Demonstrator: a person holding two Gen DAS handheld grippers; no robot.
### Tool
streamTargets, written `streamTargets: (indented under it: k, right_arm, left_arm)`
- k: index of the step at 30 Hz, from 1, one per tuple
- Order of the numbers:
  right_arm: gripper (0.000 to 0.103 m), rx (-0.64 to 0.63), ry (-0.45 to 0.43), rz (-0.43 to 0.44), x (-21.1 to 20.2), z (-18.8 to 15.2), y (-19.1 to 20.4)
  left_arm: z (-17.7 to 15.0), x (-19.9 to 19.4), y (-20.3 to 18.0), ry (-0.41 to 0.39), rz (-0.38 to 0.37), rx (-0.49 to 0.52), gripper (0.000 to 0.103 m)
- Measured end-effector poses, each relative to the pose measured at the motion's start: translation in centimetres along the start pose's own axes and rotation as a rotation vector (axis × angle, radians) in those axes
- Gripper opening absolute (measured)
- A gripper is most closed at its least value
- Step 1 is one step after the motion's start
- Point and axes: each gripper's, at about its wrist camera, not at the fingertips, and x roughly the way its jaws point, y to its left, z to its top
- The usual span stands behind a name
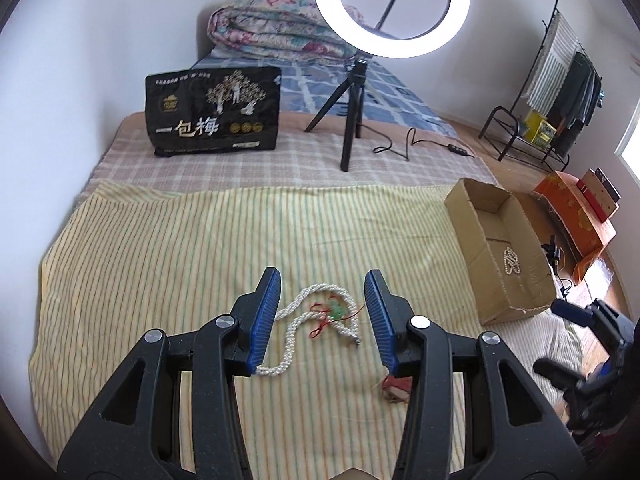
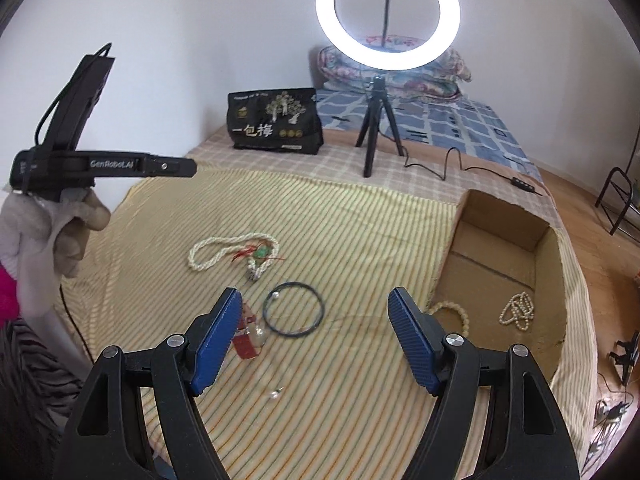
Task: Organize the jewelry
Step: 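Grasp the tasseled pearl necklace with the left tool while the right tool grasps the red watch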
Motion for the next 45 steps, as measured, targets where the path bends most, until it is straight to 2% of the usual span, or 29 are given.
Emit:
streamTargets:
  k: [8, 16, 18, 22, 24, 28, 30, 37, 40, 43, 45]
  right_arm:
    - [0.075, -0.060, 0.103, 0.082, 2.8, -1.7, 3.5]
    - [0.075, -0.094, 0.164, 0.115, 4.6, -2.2, 5.2]
    - [0.075, -0.091, 0.180, 0.118, 5.1, -2.3, 5.1]
    - [0.075, -0.071, 0.210, 0.129, 6.2, -2.4, 5.1]
    - [0.075, -0.066, 0.221, 0.132, 6.7, -2.4, 5.0]
    - [0.075, -0.076, 0.237, 0.136, 7.4, -2.2, 5.2]
    - [0.075, -0.081, 0.239, 0.133, 7.5, -2.0, 5.2]
    - [0.075, -0.079, 0.251, 0.139, 8.4, -1.7, 5.1]
    - [0.075, -0.083, 0.266, 0.140, 8.9, -1.9, 5.2]
    - [0.064, -0.083, 0.285, 0.137, 9.6, -2.1, 5.2]
    - [0.062, -0.078, 0.294, 0.134, 10.0, -2.2, 5.1]
  left_arm:
    - [-0.4, 2.0, 2.5, 0.062, 0.048, 0.000, 0.044]
    - [-2.3, 6.2, 5.7, 0.217, 0.071, -0.071, 0.044]
    - [-3.0, 7.2, 6.0, 0.257, 0.079, -0.078, 0.036]
    - [-3.9, 8.8, 6.4, 0.312, 0.091, -0.087, 0.035]
    - [-4.1, 9.3, 6.5, 0.324, 0.090, -0.097, 0.030]
    - [-4.0, 10.2, 6.7, 0.344, 0.088, -0.116, 0.026]
    - [-4.1, 10.6, 6.6, 0.357, 0.088, -0.120, 0.019]
    - [-4.5, 12.3, 6.2, 0.396, 0.128, -0.095, 0.019]
    - [-4.8, 12.7, 6.0, 0.388, 0.138, -0.080, 0.019]
    - [-4.9, 12.7, 5.6, 0.372, 0.146, -0.061, 0.016]
    - [-4.9, 12.6, 5.5, 0.362, 0.148, -0.055, 0.010]
